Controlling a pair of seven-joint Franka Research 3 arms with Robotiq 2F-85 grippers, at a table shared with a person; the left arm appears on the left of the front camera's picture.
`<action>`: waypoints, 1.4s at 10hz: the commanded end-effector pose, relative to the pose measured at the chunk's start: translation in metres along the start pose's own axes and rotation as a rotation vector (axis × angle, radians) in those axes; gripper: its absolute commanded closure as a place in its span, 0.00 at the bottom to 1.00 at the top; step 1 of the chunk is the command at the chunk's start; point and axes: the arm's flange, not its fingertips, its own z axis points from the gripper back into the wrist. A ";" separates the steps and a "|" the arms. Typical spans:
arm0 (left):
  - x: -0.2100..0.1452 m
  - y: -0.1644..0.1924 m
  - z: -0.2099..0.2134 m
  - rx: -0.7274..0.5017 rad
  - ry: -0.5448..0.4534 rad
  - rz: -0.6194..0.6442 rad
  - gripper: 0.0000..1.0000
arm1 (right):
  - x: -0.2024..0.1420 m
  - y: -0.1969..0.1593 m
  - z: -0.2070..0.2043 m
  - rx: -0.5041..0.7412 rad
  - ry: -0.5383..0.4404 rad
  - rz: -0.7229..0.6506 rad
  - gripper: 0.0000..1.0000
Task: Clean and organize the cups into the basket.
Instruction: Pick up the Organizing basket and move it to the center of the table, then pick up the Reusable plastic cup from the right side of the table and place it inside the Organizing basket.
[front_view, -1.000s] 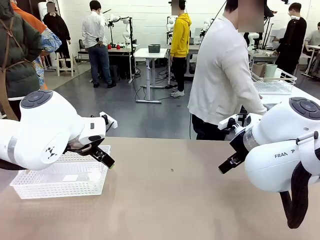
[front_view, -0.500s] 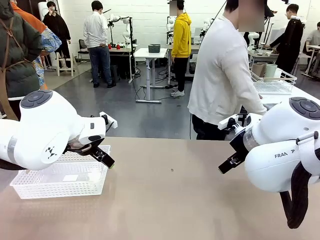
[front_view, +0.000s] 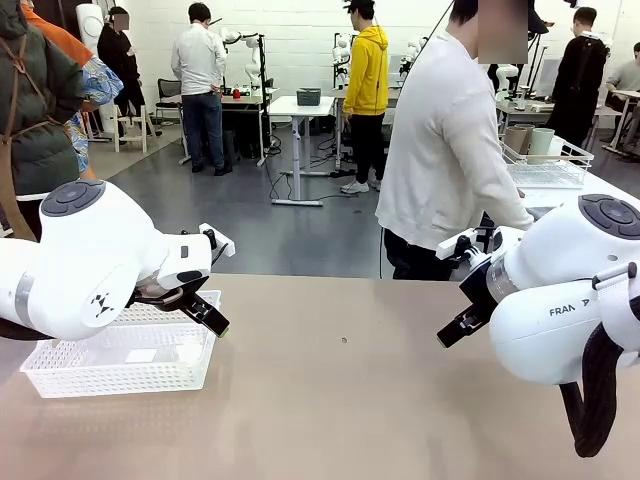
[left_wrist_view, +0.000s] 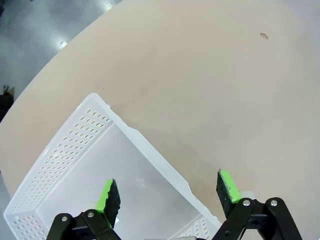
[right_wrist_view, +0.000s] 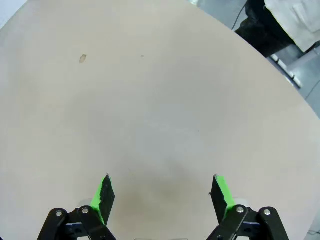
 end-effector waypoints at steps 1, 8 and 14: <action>0.000 0.000 0.000 0.000 0.000 0.000 0.00 | 0.000 0.000 0.000 0.000 0.000 0.000 0.00; 0.011 0.000 0.076 0.130 0.031 -0.128 0.00 | 0.000 0.015 0.077 -0.110 0.023 0.054 0.00; 0.057 0.031 0.212 -0.031 -0.032 -0.108 0.00 | 0.027 0.043 0.261 -0.122 0.062 0.020 0.00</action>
